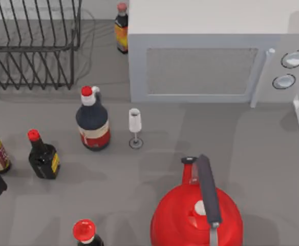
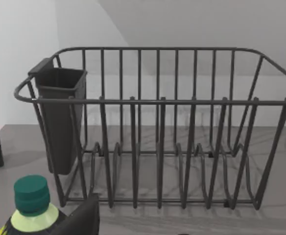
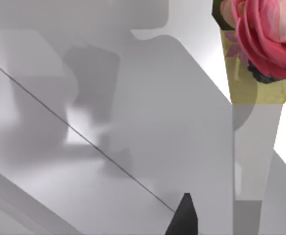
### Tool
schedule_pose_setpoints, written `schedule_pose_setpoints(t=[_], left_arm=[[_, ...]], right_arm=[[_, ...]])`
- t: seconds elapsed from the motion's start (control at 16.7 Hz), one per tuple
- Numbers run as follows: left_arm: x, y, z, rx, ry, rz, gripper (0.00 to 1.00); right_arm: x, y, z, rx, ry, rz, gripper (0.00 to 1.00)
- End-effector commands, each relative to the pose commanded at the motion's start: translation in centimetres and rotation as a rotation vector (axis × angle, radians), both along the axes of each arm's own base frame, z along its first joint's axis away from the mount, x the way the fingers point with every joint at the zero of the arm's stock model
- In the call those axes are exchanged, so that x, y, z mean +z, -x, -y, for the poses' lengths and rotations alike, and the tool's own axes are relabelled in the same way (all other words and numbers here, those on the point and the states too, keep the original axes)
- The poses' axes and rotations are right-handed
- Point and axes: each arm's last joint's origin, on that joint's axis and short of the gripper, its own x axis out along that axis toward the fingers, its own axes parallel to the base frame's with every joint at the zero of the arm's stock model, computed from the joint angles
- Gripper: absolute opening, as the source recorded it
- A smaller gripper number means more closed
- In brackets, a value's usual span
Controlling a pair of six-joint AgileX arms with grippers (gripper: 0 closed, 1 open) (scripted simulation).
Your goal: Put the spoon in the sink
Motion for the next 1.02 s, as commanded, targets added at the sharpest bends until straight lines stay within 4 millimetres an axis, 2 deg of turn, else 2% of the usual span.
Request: schedule_pose_setpoints(t=[0.3,1.02], left_arm=[[0.0,0.0,0.0,0.0,0.0,0.0,1.0],[0.0,0.0,0.0,0.0,0.0,0.0,1.0]], right_arm=[[-0.19,0.03,0.04,-0.002,0.001,0.005,0.0],[-0.19,0.03,0.04,-0.002,0.001,0.005,0.9]])
